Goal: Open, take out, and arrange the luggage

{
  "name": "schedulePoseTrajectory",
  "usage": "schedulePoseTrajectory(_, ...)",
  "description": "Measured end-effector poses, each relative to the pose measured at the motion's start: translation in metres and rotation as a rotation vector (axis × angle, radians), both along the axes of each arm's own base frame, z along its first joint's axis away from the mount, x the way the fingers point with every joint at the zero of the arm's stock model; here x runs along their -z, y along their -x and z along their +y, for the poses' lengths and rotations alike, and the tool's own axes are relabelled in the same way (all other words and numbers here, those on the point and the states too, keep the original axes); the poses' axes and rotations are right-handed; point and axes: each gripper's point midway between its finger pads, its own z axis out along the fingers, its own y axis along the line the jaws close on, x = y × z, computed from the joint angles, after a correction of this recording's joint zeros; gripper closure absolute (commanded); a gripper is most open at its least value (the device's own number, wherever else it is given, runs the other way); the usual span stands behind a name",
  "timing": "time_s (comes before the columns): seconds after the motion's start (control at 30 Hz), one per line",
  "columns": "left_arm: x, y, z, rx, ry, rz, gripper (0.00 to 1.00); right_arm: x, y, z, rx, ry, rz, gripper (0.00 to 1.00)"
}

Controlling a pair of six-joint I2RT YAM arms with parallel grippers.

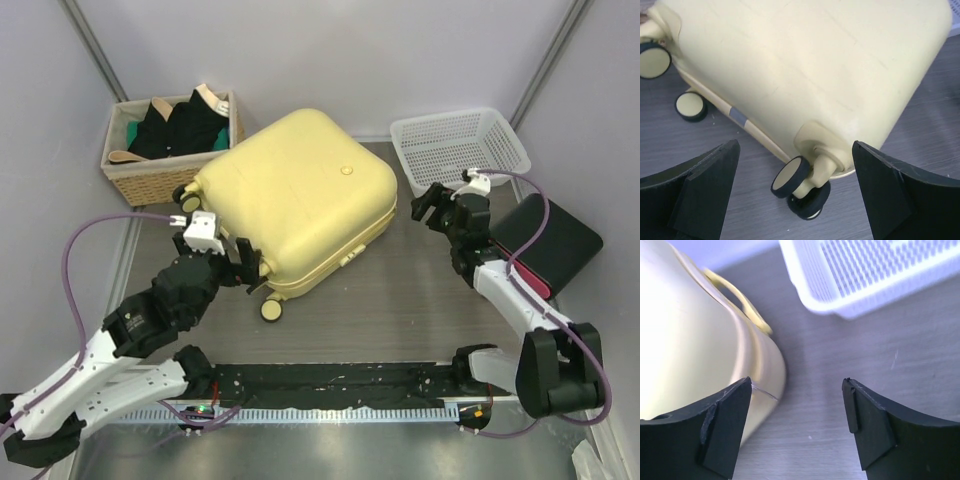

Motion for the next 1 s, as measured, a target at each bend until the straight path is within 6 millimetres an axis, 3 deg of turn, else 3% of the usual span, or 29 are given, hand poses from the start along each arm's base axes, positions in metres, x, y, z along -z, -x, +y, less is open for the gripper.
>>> schedulePoseTrajectory(0.13, -0.024, -0.009, -0.017, 0.049, -0.012, -0.003, 0.00, -0.057, -0.007, 0.002, -0.006, -0.010, -0.114, 0.14)
schedulePoseTrajectory(0.2, -0.031, -0.024, -0.034, 0.094, 0.004, 0.044, 0.00, -0.087, -0.016, 0.010, -0.047, -0.022, -0.158, 0.13)
schedulePoseTrajectory(0.27, -0.029, -0.049, -0.033, 0.079, 0.042, 0.094, 0.00, -0.104, -0.026, 0.021, -0.100, -0.033, -0.182, 0.13)
schedulePoseTrajectory(0.4, -0.007, -0.103, -0.001, -0.055, 0.140, 0.198, 0.00, -0.127, -0.055, 0.052, -0.263, -0.052, -0.198, 0.12)
schedulePoseTrajectory(0.5, -0.003, -0.117, 0.021, -0.137, 0.220, 0.223, 0.00, -0.130, -0.080, 0.078, -0.403, -0.071, -0.183, 0.12)
schedulePoseTrajectory(0.57, -0.015, -0.120, 0.031, -0.168, 0.299, 0.178, 0.00, -0.125, -0.092, 0.093, -0.483, -0.092, -0.164, 0.12)
schedulePoseTrajectory(0.67, -0.019, -0.119, 0.047, -0.221, 0.356, 0.137, 0.00, -0.105, -0.101, 0.113, -0.588, -0.146, -0.111, 0.12)
schedulePoseTrajectory(0.8, 0.004, -0.116, 0.051, -0.241, 0.395, 0.168, 0.00, -0.079, -0.097, 0.130, -0.666, -0.227, -0.046, 0.13)
schedulePoseTrajectory(0.93, 0.043, -0.124, 0.041, -0.225, 0.406, 0.274, 0.00, -0.076, -0.095, 0.132, -0.677, -0.242, -0.082, 0.14)
schedulePoseTrajectory(1.0, 0.043, -0.131, 0.036, -0.207, 0.427, 0.273, 0.00, -0.075, -0.094, 0.132, -0.673, -0.254, -0.108, 0.15)
